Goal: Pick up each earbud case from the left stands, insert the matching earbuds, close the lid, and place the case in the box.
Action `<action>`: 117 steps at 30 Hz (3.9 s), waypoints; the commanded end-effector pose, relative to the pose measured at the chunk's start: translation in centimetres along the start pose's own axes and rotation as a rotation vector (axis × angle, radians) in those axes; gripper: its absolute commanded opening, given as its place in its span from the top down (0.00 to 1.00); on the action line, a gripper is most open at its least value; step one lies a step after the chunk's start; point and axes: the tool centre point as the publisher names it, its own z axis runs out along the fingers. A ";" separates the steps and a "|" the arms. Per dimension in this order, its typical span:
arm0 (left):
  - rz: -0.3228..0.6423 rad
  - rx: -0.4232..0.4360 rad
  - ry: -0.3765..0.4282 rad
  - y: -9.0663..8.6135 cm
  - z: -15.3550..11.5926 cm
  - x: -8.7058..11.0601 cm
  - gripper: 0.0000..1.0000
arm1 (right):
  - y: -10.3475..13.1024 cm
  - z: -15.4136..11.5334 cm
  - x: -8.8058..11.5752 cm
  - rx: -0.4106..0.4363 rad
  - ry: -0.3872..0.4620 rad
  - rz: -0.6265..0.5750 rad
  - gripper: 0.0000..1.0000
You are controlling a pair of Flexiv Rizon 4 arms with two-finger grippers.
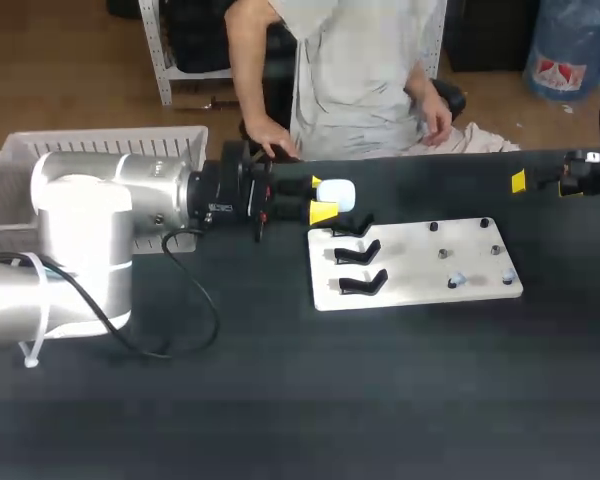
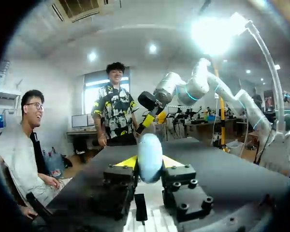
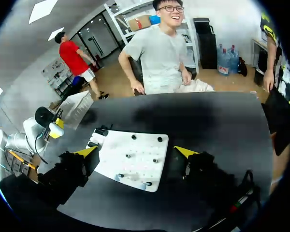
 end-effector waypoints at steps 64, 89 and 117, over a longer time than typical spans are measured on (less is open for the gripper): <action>-0.051 0.009 0.007 -4.7 3.2 0.5 1.00 | 15.6 0.5 6.4 -0.137 0.158 -0.190 0.00; -0.053 -0.004 -0.022 -4.7 3.1 0.5 1.00 | 18.3 4.3 6.3 -0.167 0.267 -0.201 0.00; -0.053 -0.004 -0.022 -4.7 3.1 0.5 1.00 | 19.0 7.7 5.5 -0.179 0.312 -0.208 0.00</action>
